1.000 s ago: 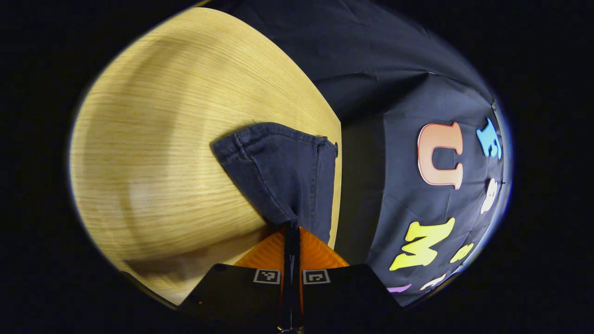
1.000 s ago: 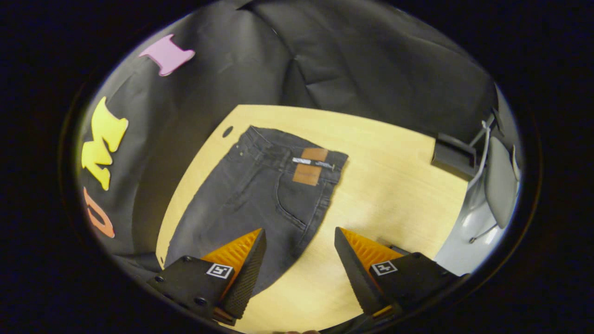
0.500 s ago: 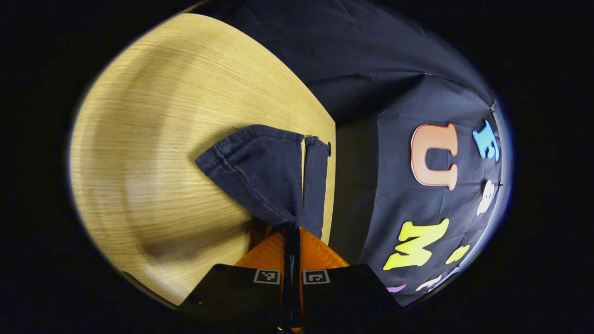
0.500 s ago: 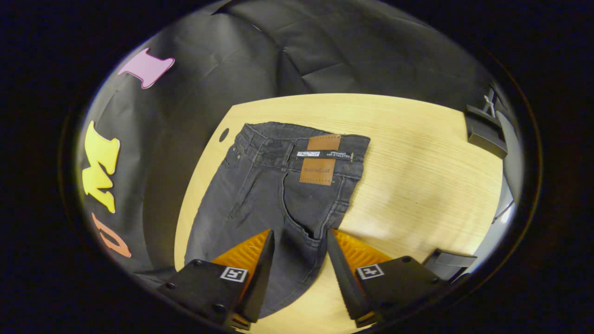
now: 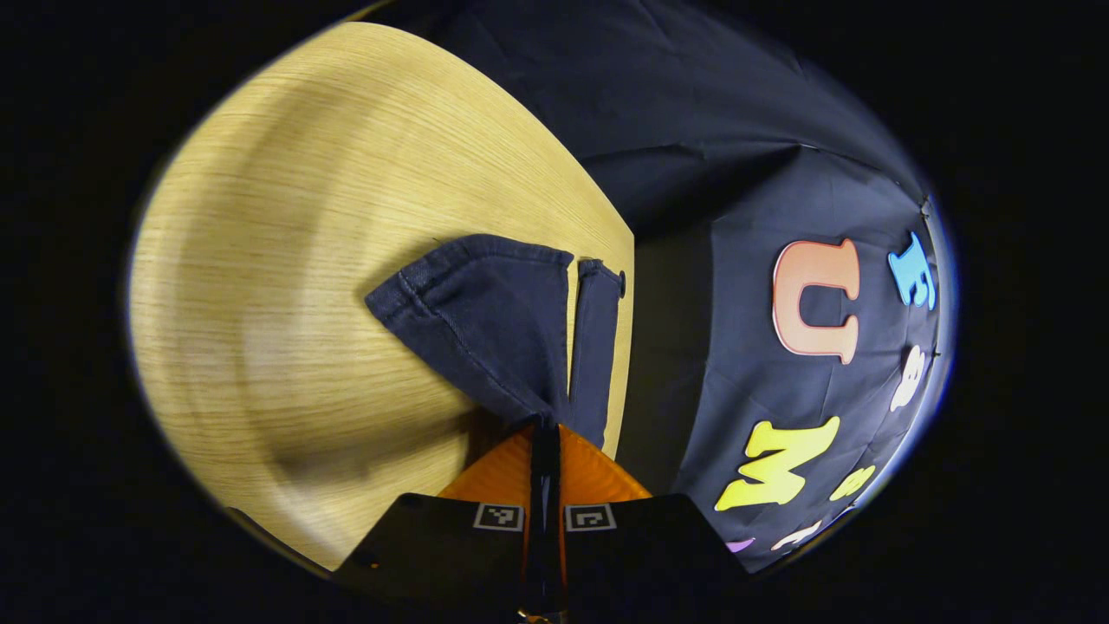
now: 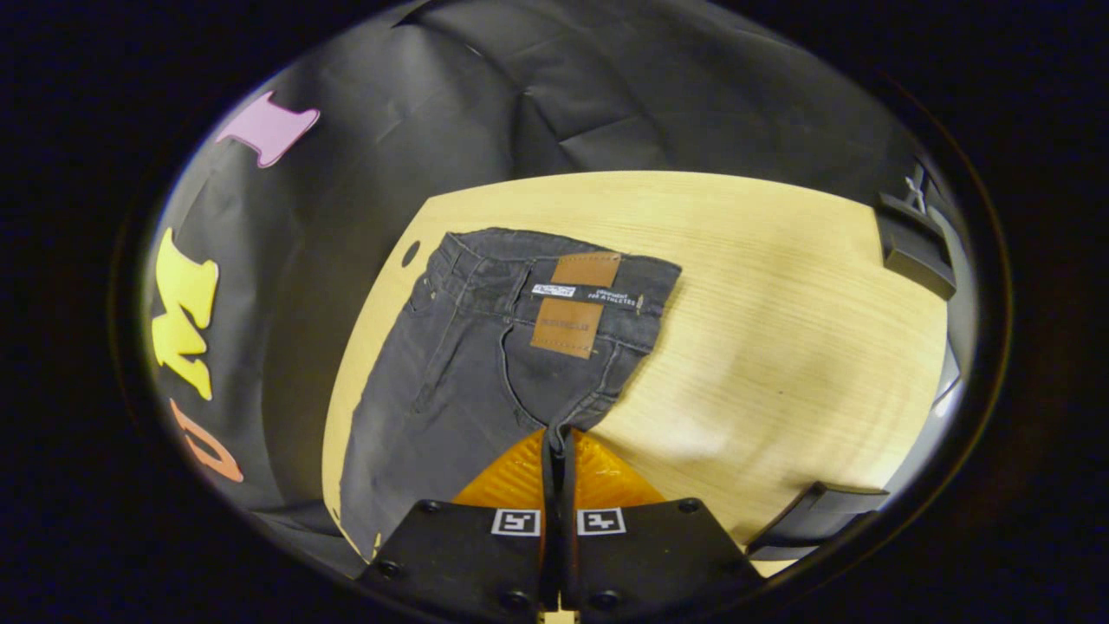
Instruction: Grasp the waist and the cuffs of the jeans and fold them to make the two legs overlap; first hold the waist and fold one-third of the jeans toward the cuffs, then hold the cuffs and fold the remaining one-third in the same direction to finish folding.
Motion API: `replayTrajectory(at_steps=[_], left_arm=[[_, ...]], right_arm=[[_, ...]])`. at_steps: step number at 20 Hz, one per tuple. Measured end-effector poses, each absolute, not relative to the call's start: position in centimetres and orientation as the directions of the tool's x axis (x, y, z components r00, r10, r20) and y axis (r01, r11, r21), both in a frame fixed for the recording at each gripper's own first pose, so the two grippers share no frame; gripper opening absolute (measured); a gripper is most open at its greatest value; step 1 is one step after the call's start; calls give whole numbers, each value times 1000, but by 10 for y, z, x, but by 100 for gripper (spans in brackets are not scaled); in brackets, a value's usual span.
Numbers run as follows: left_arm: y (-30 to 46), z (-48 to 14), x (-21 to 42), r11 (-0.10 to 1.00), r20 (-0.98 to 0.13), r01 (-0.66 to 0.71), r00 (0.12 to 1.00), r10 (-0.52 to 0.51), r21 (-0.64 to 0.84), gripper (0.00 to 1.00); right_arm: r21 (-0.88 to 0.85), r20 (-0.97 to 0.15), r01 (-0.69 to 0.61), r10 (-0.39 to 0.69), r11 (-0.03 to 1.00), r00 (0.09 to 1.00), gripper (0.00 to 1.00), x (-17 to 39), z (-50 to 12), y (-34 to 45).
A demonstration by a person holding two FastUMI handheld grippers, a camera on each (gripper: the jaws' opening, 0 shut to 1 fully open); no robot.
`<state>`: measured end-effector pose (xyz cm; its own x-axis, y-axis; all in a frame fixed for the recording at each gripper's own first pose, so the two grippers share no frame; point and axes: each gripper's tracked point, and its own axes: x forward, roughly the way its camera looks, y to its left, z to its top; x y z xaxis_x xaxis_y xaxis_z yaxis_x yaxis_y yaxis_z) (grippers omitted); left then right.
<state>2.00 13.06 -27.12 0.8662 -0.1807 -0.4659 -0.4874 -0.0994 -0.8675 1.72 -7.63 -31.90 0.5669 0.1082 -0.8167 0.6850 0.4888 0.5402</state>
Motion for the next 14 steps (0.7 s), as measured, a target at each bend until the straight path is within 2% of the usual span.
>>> replayTrajectory(at_steps=[5,7,8,14], left_arm=[[132,-265,18,-98,-471,-491,865,-172,-866,4],[132,-258,19,-86,-475,-493,863,-173,-865,4],[132,-251,22,-75,-471,-488,865,-170,-869,4],[138,-204,74,-10,-446,-456,875,-190,-890,4]], right_arm=[[598,-786,685,140,415,602,1,18,-306,-77],[617,-770,672,141,410,622,5,15,-286,-81],[632,-757,659,141,407,638,1,16,-274,-84],[741,-639,544,167,394,751,1,73,-210,-85]])
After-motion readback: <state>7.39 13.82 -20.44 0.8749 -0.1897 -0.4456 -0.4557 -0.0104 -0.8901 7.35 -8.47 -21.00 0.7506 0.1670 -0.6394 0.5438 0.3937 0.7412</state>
